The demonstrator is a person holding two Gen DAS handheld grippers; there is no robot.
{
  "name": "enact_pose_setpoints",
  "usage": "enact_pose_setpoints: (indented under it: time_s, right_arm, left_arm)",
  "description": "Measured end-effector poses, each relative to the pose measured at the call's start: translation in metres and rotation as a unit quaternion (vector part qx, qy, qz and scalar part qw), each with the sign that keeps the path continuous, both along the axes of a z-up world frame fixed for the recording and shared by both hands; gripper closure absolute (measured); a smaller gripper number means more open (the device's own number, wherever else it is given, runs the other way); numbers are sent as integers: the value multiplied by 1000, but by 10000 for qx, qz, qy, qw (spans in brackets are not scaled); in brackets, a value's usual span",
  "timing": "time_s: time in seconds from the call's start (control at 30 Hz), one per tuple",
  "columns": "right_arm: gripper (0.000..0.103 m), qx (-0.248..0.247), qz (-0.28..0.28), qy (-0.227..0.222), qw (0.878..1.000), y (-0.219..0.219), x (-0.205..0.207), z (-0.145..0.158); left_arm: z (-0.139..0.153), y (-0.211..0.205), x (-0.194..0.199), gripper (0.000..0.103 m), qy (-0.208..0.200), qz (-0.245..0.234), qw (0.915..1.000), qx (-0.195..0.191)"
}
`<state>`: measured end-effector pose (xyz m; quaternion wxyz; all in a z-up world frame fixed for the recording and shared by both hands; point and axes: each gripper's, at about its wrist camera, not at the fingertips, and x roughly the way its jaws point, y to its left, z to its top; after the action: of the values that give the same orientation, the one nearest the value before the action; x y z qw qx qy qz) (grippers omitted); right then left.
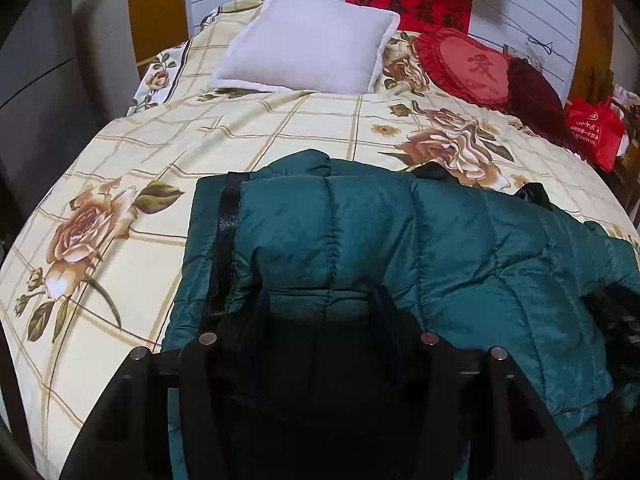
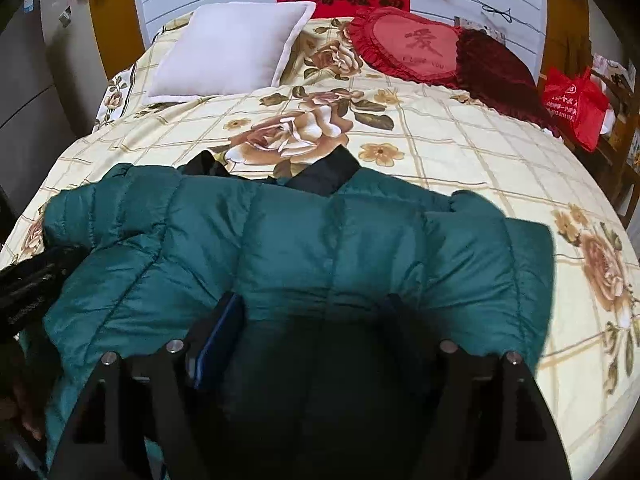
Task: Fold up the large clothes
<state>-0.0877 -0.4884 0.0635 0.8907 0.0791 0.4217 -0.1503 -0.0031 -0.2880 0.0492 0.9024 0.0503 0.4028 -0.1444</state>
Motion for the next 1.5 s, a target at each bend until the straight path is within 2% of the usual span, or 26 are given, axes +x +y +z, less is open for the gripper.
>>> enact_pose_setpoints:
  time_s: [0.07,0.13,0.2,0.33,0.43,0.53,0.6,0.67,0.73,0.83,0.93,1.03,1.13,1.27,1.33,1.43,1.5]
  right_arm:
    - [28,64,65,-335,9994,8,-16,18]
    - [28,35,209,-491,9986,19,-25,26]
    - [28,-32,304,-420,9987,29,-26,25]
    - [27,-146,296,-47,9994,42,-22,-2]
    - [27,-281,363,-25,9989,44,-23,-14]
    - [28,-23,450,63,9990,36,-24,-6]
    - [28,139,417,-114,9990,27,-35,7]
    - [27,65,300,-369,9988,16,-52,19]
    - [27,-95,121,-415,9990,3,-62,22]
    - [27,-126,-160,-190,9996,-23,-64,11]
    - [27,20,-106,-48,9999,-35,-60,-6]
    - [27,-82,-64,0,9999,-34,-52,-16]
    - [27,-48,-70,73,9999,-35,-51,-11]
    - [27,-127,-121,-248,9995,-28,-79,12]
    - [27,-227,-181,-272,9992,-27,-91,14]
    - [26,9,-220,181,9996,-39,-89,-14]
    - [21,216,-293,135,9992,-47,-88,-22]
  left_arm:
    - [0,1,0,36,10,15,10000,-32]
    - [0,0,1,36,8,38,10000,-55]
    - [-1,0,0,36,0,52,10000,-55]
    - [-1,1,1,35,14,27,10000,-94]
    - [-1,2,2,35,22,19,9999,-136]
    - [-1,2,2,35,6,18,9999,-130]
    - [-2,2,2,35,0,20,9999,-152]
    - [-2,2,3,35,-12,20,9998,-173]
    - [-2,2,3,34,-20,21,9998,-172]
    - [-2,2,3,34,-37,21,9999,-165]
    - [-3,1,4,34,-58,14,9999,-158]
    - [-3,1,3,34,-66,14,9999,-154]
    - [-2,2,4,34,-80,17,9999,-127]
    - [-2,1,3,34,-87,18,9999,-127]
    - [-2,1,3,34,-92,18,9999,-128]
    - [-1,2,2,34,-112,8,9998,-156]
    - [2,4,0,34,-98,-19,9998,-184]
